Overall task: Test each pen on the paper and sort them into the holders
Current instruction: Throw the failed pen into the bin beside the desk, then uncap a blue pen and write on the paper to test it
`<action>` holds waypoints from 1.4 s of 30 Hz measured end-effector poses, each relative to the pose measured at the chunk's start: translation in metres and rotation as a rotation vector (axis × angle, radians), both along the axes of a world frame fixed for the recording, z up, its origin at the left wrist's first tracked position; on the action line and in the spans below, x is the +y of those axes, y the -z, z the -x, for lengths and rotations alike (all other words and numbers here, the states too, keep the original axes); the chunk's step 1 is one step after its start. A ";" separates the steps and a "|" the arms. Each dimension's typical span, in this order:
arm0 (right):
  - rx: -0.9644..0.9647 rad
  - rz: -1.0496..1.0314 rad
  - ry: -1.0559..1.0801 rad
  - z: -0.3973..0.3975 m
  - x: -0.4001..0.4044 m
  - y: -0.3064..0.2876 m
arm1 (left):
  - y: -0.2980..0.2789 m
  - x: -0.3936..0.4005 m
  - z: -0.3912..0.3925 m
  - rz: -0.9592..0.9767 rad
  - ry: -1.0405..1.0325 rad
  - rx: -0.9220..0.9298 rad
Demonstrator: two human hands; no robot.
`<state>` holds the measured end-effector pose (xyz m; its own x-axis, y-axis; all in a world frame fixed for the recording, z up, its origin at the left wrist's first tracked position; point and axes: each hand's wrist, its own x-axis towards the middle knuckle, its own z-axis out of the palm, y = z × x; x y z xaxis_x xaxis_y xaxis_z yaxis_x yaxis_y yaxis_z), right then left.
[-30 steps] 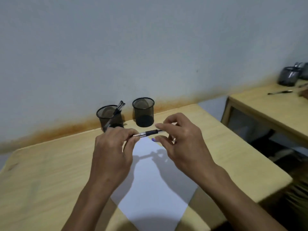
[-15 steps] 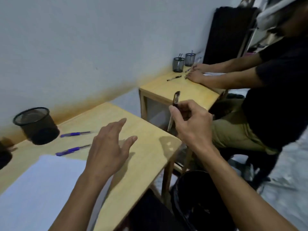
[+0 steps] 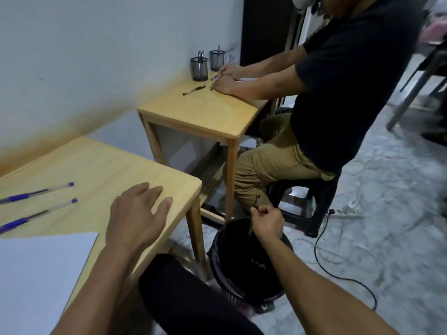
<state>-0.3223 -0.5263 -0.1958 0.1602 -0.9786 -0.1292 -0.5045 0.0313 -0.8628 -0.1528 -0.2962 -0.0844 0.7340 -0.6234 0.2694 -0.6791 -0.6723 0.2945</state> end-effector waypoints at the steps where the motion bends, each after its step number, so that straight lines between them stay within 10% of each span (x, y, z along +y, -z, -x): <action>1: 0.013 -0.016 -0.009 0.004 0.002 0.010 | 0.001 0.000 0.000 -0.009 0.000 0.000; 30: -0.028 -0.013 -0.028 -0.003 -0.005 -0.005 | -0.001 0.000 0.003 0.009 -0.012 0.022; 42: -0.563 0.015 -0.278 -0.062 0.069 -0.123 | -0.046 0.034 0.012 0.374 -0.068 0.244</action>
